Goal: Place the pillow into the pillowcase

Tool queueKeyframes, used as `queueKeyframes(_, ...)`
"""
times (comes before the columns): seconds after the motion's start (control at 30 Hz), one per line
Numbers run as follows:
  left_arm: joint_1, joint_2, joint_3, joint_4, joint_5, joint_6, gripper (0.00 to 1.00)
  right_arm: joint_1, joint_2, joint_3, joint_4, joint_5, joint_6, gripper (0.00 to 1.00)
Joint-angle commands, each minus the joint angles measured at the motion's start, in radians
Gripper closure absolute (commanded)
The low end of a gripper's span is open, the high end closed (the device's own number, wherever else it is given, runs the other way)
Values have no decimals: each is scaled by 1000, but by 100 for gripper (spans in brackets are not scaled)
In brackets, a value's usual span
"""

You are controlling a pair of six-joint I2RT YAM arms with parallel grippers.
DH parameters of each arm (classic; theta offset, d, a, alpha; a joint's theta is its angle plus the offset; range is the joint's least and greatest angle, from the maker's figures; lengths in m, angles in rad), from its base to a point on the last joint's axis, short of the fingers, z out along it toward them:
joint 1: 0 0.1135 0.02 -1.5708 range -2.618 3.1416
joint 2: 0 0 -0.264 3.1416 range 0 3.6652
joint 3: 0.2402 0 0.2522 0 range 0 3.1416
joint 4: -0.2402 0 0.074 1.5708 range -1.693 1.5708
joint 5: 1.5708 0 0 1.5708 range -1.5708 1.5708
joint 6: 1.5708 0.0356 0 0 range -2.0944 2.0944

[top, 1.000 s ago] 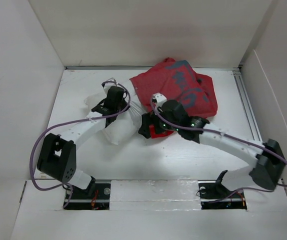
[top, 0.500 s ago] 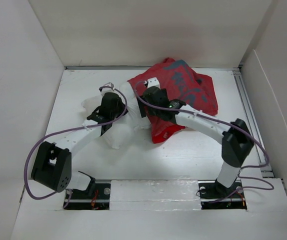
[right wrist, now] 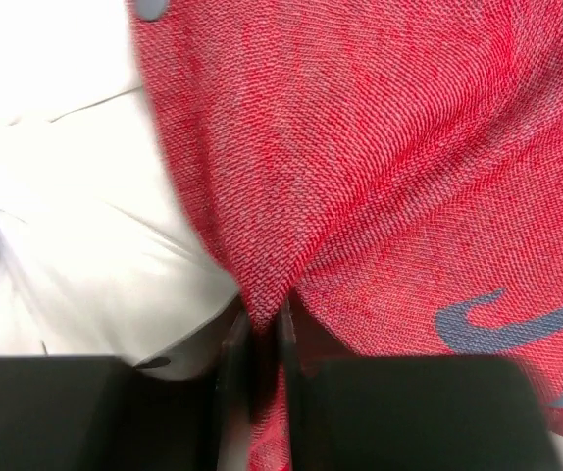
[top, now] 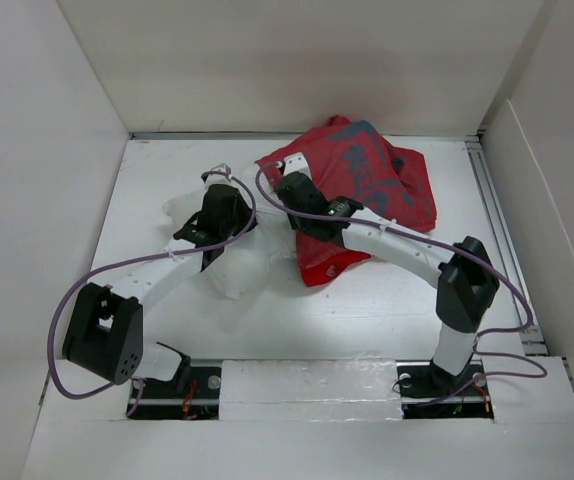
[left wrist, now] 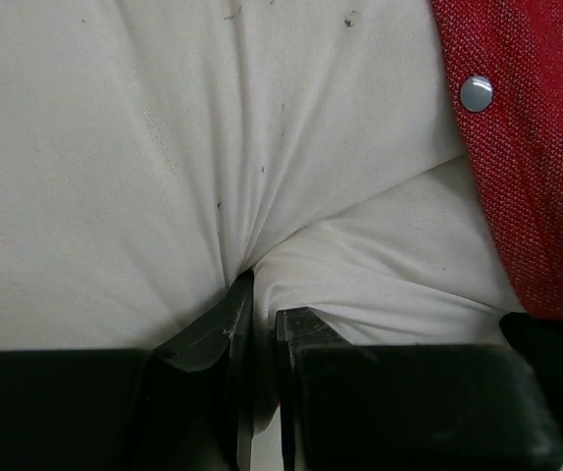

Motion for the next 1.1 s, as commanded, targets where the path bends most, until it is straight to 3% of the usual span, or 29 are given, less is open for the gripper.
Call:
queueKeyframes(0.0,2,-8,15,25,51,-16,100,36,-49,94,-8,-10,-33,89)
queueKeyframes(0.03,2,-8,15,34,51,-16,100,36,-33,114,-17,-10,-33,100)
queueKeyframes(0.17,2,-18,51,57,100,-7,100,45,-9,206,-63,-53,-58,100)
queueKeyframes(0.23,2,-18,88,45,109,-7,100,45,-19,217,-63,-115,-70,89)
queueKeyframes(0.4,2,-29,116,36,109,3,100,2,-42,208,-31,-235,-83,89)
queueKeyframes(0.47,2,-29,116,36,119,3,100,-18,-22,208,-18,-277,-83,100)
queueKeyframes(0.63,2,-29,116,182,221,-29,100,-28,27,306,15,-499,-109,100)
queueKeyframes(0.67,2,-29,143,200,237,-30,100,-47,50,358,-6,-601,-118,100)
queueKeyframes(0.73,2,-3,241,182,237,-20,100,-61,154,633,-94,-664,-130,100)
queueKeyframes(0.77,2,-3,304,142,246,-10,100,-61,202,762,-216,-712,-139,100)
queueKeyframes(0.8,2,-3,426,132,246,10,100,-70,251,1050,-277,-744,-139,100)
queueKeyframes(0.83,2,-3,479,132,246,10,100,-70,341,1187,-325,-792,-139,100)
queueKeyframes(0.87,2,-3,520,147,246,10,100,-82,363,1278,-339,-865,-139,100)
queueKeyframes(0.9,2,-3,577,160,246,19,100,-117,363,1302,-292,-1040,-103,100)
queueKeyframes(0.97,2,-14,588,186,246,10,100,-159,227,1035,-140,-1112,30,100)
queueKeyframes(1.0,2,-14,560,195,237,10,100,-174,184,924,-45,-1067,31,100)
queueKeyframes(1.03,2,-14,527,215,249,10,100,-183,152,760,-35,-1007,16,100)
queueKeyframes(1.07,2,-27,481,238,249,10,100,-183,121,700,-35,-941,-4,100)
